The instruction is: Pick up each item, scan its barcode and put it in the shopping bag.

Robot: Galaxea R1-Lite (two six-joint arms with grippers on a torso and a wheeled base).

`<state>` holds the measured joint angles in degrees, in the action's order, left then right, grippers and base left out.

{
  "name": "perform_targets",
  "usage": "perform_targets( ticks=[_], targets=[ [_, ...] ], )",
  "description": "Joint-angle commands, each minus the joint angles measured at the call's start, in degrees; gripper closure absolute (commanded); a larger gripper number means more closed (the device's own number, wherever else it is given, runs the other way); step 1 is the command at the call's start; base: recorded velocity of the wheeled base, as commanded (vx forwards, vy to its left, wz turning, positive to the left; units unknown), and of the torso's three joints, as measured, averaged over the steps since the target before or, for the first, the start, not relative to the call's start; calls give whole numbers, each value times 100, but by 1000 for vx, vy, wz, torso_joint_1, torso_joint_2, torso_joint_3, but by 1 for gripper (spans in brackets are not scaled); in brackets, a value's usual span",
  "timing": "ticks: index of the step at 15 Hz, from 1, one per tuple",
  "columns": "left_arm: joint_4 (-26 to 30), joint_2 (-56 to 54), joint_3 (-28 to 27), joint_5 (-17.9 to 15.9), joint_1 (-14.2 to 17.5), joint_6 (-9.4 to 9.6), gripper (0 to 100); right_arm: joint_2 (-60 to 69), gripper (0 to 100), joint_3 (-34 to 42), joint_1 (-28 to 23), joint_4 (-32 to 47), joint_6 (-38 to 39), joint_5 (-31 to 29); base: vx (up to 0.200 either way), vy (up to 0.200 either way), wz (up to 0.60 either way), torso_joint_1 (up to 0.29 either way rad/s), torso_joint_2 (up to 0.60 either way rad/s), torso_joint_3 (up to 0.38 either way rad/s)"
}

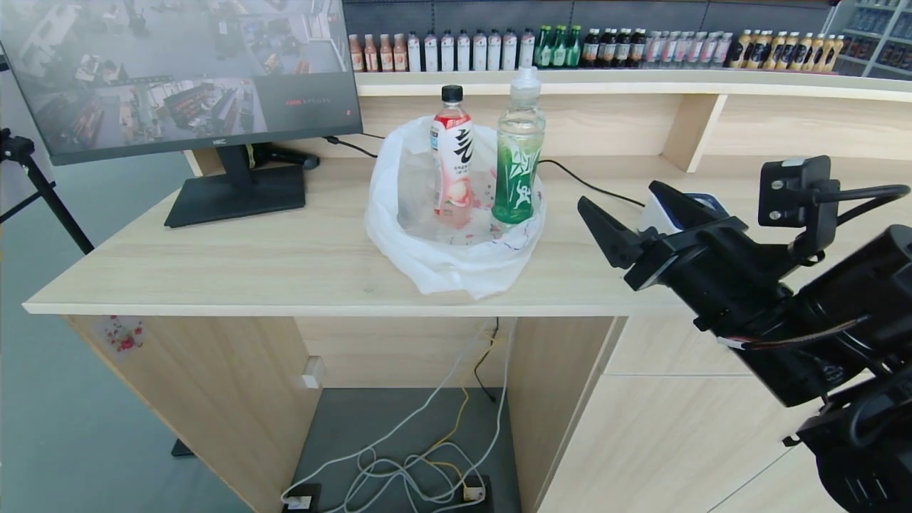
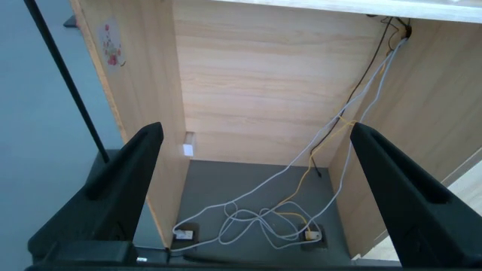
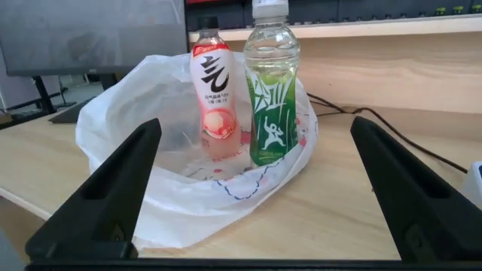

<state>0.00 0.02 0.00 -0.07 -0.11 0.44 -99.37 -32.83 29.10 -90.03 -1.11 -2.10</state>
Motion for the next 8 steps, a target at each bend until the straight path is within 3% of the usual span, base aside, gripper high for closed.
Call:
perform_targets(
  ticks=[1,8],
  targets=[
    [0,-2,0,-1,2,-9,0,-39,0,13,-1,3,-3,-1,0,0,0,0,0,0],
    [0,-2,0,7,11,-70,0,5,0,92,-1,3,-3,-1,0,-200,0,8,4,3]
  ],
)
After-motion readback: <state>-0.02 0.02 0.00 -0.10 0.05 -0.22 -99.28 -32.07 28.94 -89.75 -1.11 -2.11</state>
